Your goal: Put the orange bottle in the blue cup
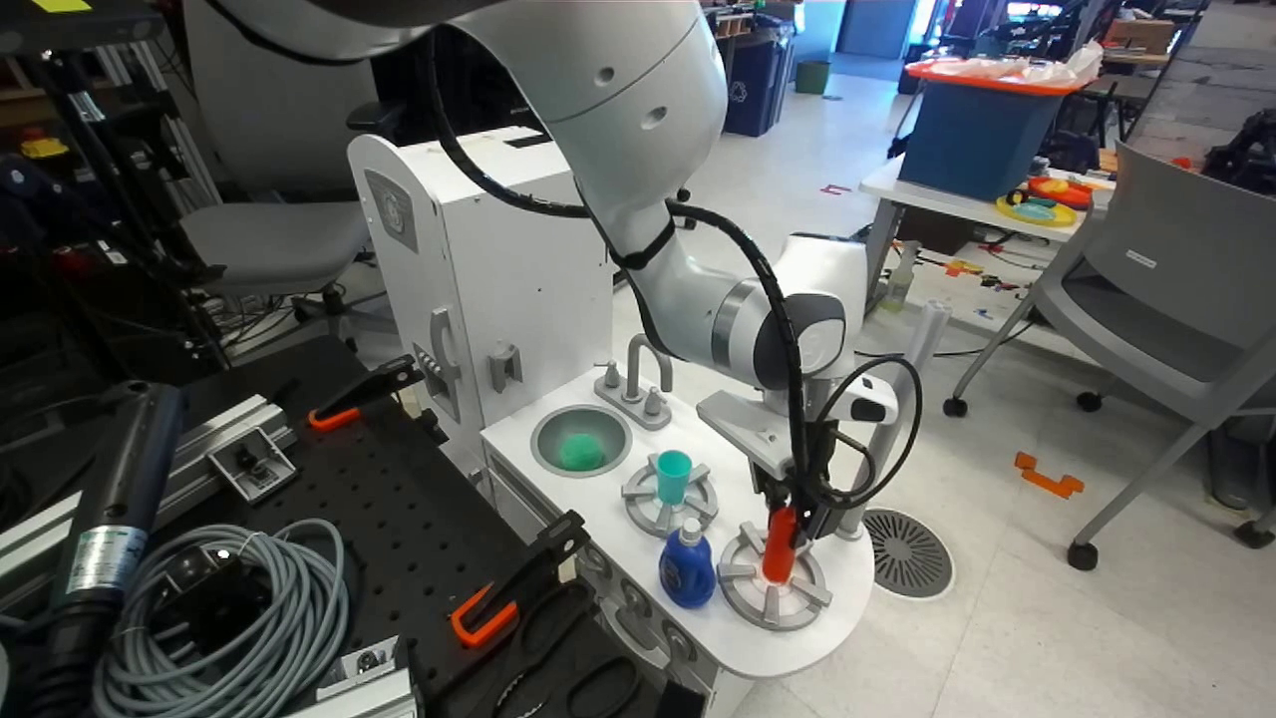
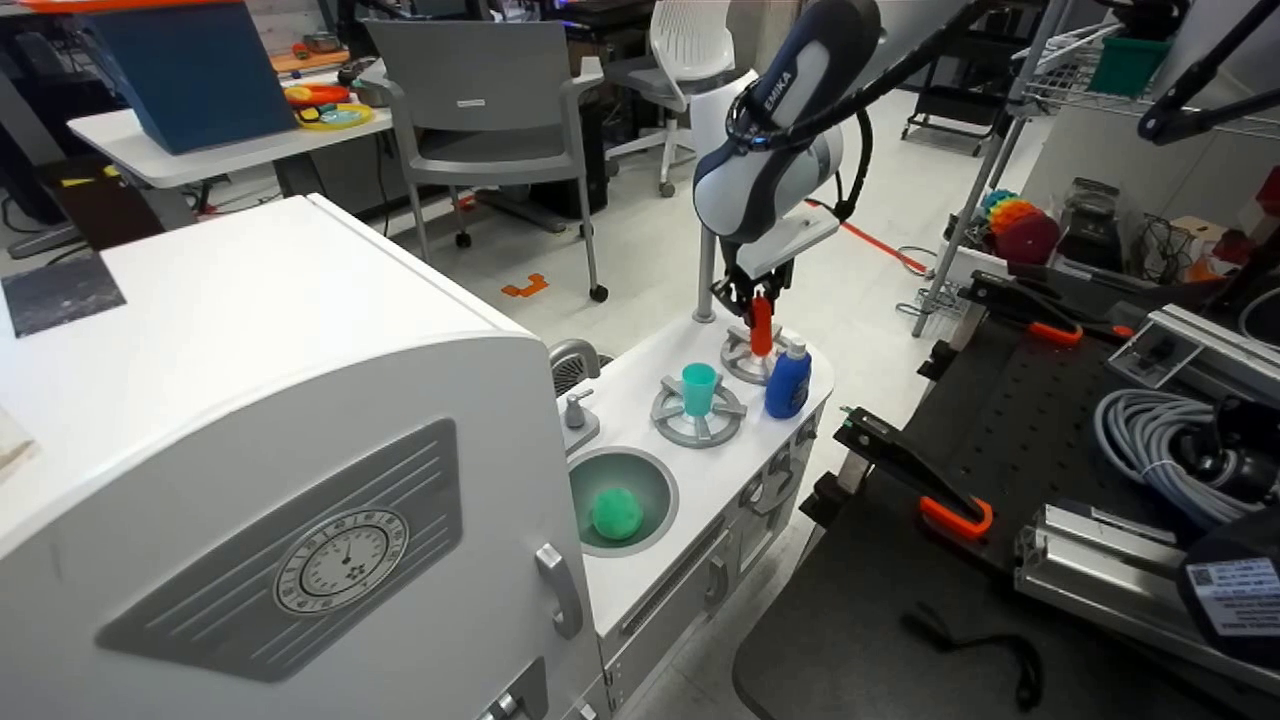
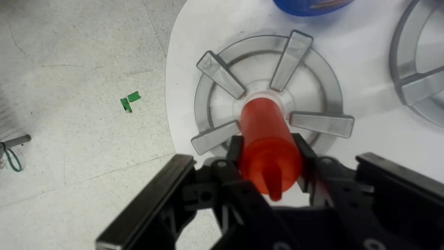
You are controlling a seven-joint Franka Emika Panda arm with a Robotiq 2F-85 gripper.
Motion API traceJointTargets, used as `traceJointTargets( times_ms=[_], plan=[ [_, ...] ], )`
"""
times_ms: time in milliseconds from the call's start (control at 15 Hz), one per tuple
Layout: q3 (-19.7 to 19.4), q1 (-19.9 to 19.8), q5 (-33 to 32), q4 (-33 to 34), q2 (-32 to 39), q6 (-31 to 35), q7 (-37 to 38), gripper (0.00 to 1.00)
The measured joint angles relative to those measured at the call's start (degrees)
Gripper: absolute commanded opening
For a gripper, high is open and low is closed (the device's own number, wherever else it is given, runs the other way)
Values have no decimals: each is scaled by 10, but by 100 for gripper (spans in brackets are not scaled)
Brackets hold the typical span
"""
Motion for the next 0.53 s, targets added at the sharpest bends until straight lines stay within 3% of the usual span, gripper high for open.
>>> traceJointTargets(
  times_ms=[200, 533],
  plan=[
    [23, 2, 4, -48, -44, 38, -4, 12],
    [89, 3, 15, -190, -156, 146, -13, 12]
  ],
)
